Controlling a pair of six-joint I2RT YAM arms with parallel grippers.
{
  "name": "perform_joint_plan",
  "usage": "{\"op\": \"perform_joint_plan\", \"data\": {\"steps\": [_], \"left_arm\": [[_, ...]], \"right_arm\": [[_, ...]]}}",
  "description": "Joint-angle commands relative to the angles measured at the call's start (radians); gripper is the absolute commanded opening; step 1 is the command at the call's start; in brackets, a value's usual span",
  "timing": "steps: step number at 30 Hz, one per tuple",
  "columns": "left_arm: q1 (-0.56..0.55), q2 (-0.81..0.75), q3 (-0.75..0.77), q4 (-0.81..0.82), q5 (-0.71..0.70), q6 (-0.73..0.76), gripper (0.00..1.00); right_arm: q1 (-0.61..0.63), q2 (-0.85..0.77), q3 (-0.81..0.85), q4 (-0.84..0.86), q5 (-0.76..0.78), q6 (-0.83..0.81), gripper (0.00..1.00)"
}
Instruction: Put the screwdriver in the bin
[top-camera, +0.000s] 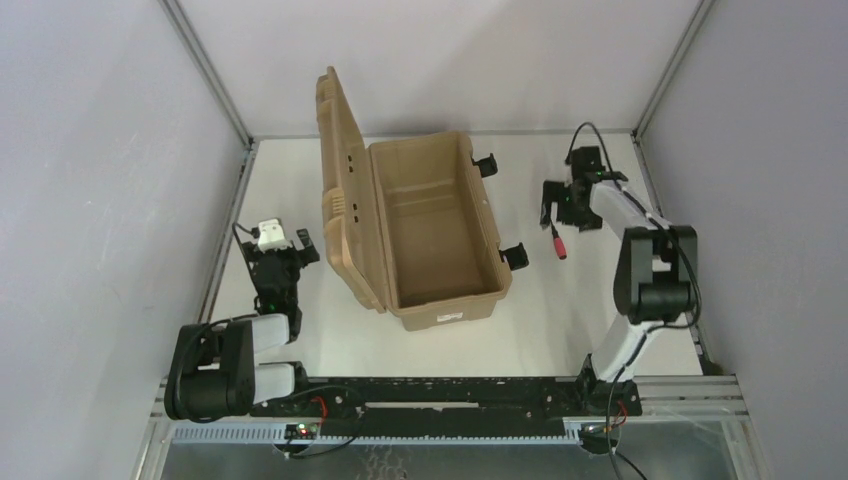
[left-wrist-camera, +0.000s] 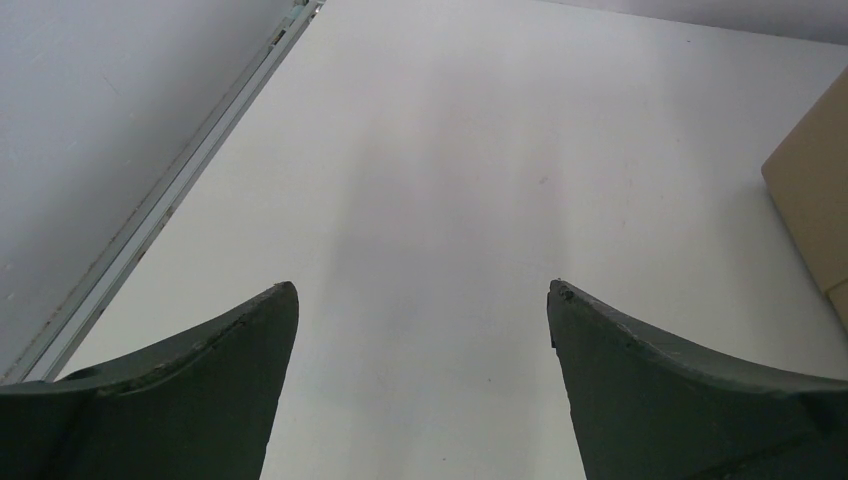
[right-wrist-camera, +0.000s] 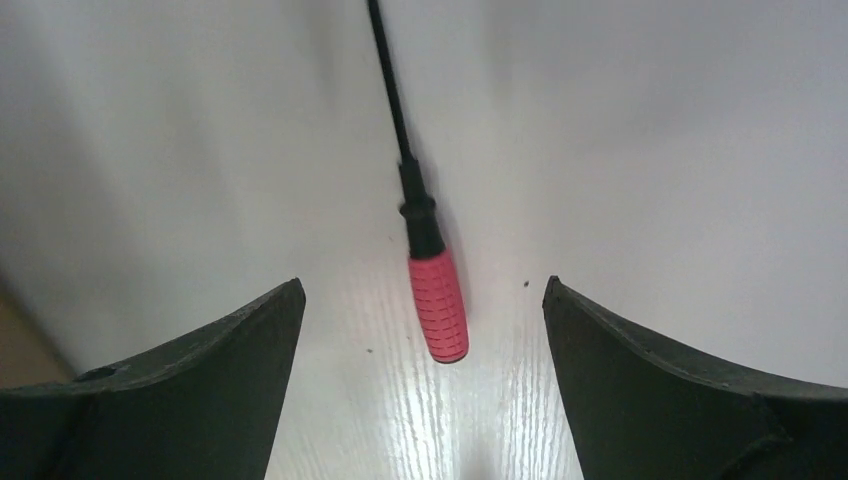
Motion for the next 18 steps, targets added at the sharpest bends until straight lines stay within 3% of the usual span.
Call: {"op": "perform_joint_plan", "data": {"steps": [1, 6, 11, 15, 16, 18], "left_arm": [[0.004, -0.001, 0.033, 0.060, 0.013, 0.019, 1.00], [0.004, -0.001, 0.032, 0.062, 0.013, 0.019, 1.00], [0.004, 0.000, 0.032, 0.063, 0.014, 0.019, 1.00], [0.004, 0.000, 0.032, 0.065, 0.013, 0.019, 1.00], [0.004, -0.001, 0.032, 0.066, 0.013, 0.019, 1.00], [0.004, 0.000, 0.032, 0.065, 0.012, 0.019, 1.00]], "right_arm": [[0.042, 0.118, 0.047, -0.197, 0.084, -0.020, 0.97], [0.048, 0.234, 0.048, -0.202, 0.107, -0.013, 0.87], [0.049, 0.275, 0.048, -0.185, 0.129, -0.003, 0.56], [0.047, 0.289, 0.052, -0.160, 0.142, -0.016, 0.54], [0.047, 0.297, 0.060, -0.166, 0.145, -0.018, 0.47], [0.050, 0.304, 0.075, -0.183, 0.166, -0.018, 0.13]]}}
